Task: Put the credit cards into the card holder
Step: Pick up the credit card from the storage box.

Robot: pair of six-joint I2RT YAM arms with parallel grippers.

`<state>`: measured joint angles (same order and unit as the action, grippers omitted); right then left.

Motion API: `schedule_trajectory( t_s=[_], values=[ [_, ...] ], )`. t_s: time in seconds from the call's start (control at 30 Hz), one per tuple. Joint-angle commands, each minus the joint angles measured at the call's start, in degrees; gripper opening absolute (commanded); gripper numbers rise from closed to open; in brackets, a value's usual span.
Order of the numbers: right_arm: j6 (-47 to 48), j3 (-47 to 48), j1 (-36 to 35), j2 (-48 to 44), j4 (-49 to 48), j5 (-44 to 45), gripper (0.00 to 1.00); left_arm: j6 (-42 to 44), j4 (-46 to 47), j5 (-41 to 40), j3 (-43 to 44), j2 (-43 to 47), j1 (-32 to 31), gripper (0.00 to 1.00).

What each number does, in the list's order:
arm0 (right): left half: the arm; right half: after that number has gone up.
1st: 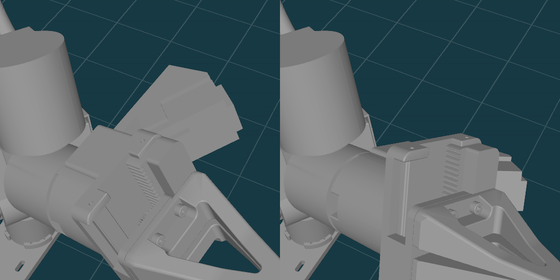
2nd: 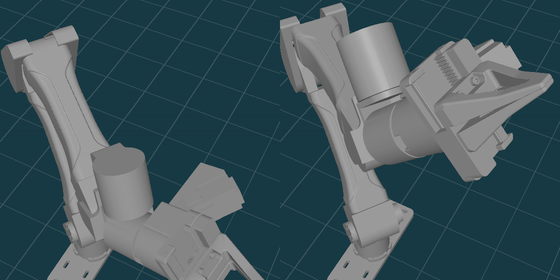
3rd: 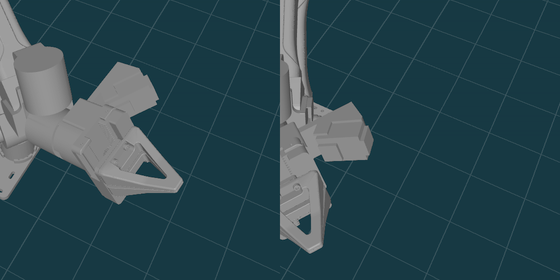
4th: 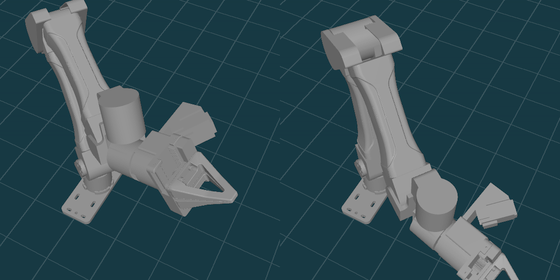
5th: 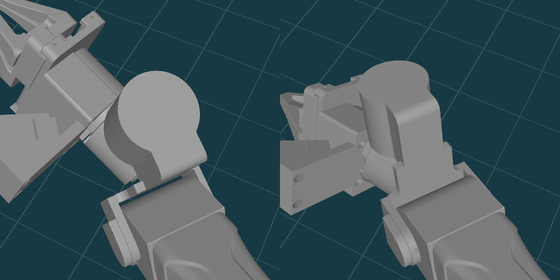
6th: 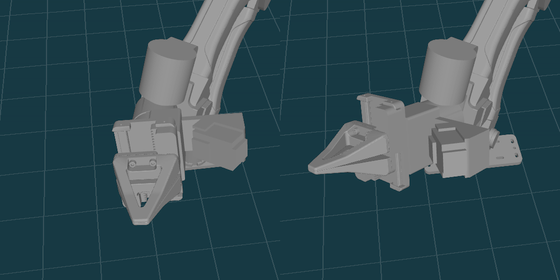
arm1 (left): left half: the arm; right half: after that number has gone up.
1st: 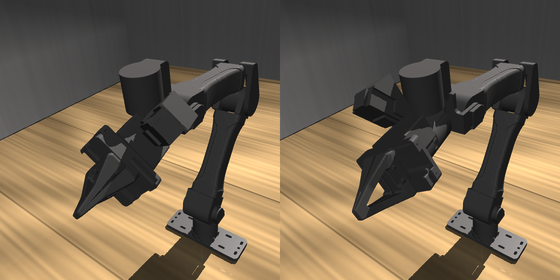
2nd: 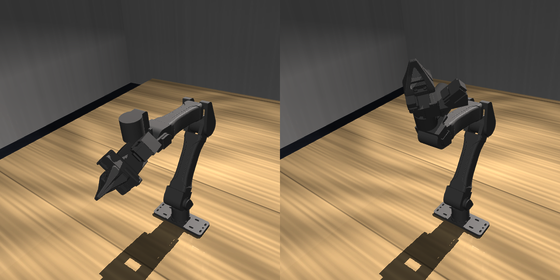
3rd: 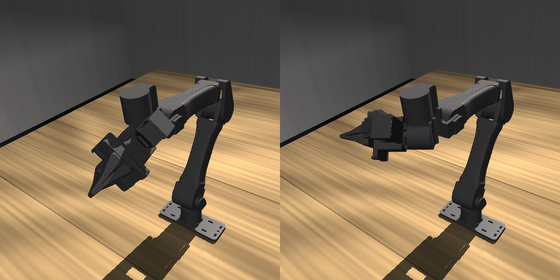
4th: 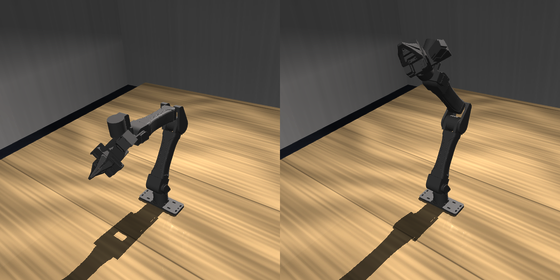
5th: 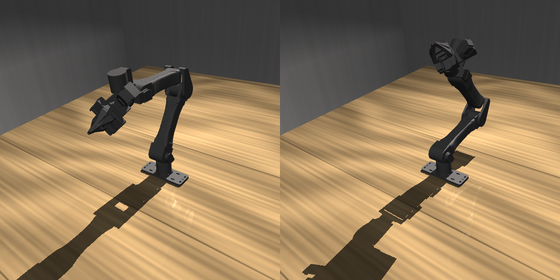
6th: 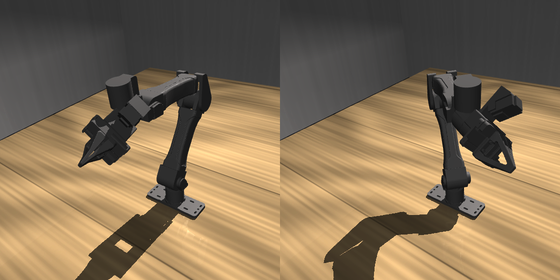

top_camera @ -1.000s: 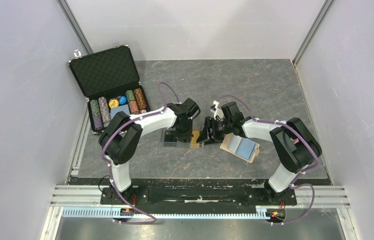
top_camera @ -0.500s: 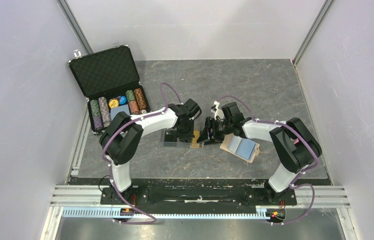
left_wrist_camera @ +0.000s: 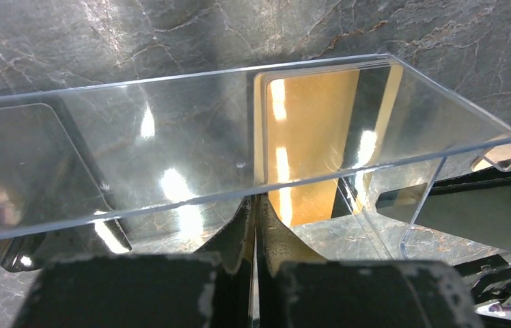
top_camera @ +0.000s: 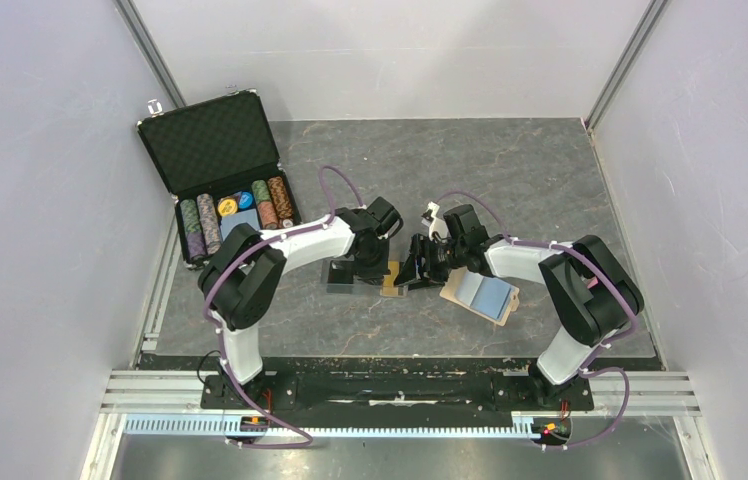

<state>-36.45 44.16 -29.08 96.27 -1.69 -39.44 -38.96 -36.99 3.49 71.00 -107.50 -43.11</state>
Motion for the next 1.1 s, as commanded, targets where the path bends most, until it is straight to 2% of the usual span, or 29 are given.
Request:
schedule_trajectory(
  t_s=[0.0,0.07,0.13,0.2,0.33,0.57,0.67,0.73,0.8,0.87,1.07],
  values=[
    [-0.11,0.05,-0.15,-0.49,-2.61,-2.22,0.56,-1.56,1.66,-2.03,-0.43,3.28,0.04,0.07],
    [-0.06,0.05,-0.18,-0.41,-2.68,-2.35,0.56,-1.78,1.05,-3.29,-0.66,4.02,0.2,0.14],
    [-0.12,0.05,-0.11,-0.33,-2.74,-2.48,0.55,-2.4,0.98,-4.01,-0.95,4.77,0.22,0.28],
    [-0.15,0.05,-0.17,-0.33,-2.79,-2.48,0.55,-2.55,0.8,-5.17,-1.09,5.23,0.24,0.32],
    [-0.18,-0.04,-0.19,-0.36,-2.87,-2.48,0.55,-3.03,1.15,-5.64,-1.21,6.2,0.31,0.35],
    [-0.15,-0.04,-0.14,-0.36,-2.92,-2.44,0.55,-4.13,4.6,-1.23,-2.5,4.53,0.64,0.39],
    [-0.18,0.03,-0.19,-0.26,-2.96,-2.48,0.55,-3.52,4.56,-0.88,-2.2,2.6,0.66,0.35],
    [-0.2,0.05,-0.16,-0.22,-2.95,-2.48,0.55,-3.09,4.7,-0.15,-1.88,1.64,0.64,0.26],
    [-0.2,0.04,-0.18,-0.19,-2.96,-2.48,0.54,-2.55,4.9,0.61,-1.36,1.29,0.57,0.12],
    [-0.2,0.13,-0.18,-0.16,-2.96,-2.48,0.54,-2.11,4.83,1.03,-0.89,1.06,0.57,0.05],
    [-0.18,0.14,-0.19,0.02,-2.96,-2.57,0.55,-1.26,3.85,0.9,-0.04,1.17,0.4,0.02]
  ],
)
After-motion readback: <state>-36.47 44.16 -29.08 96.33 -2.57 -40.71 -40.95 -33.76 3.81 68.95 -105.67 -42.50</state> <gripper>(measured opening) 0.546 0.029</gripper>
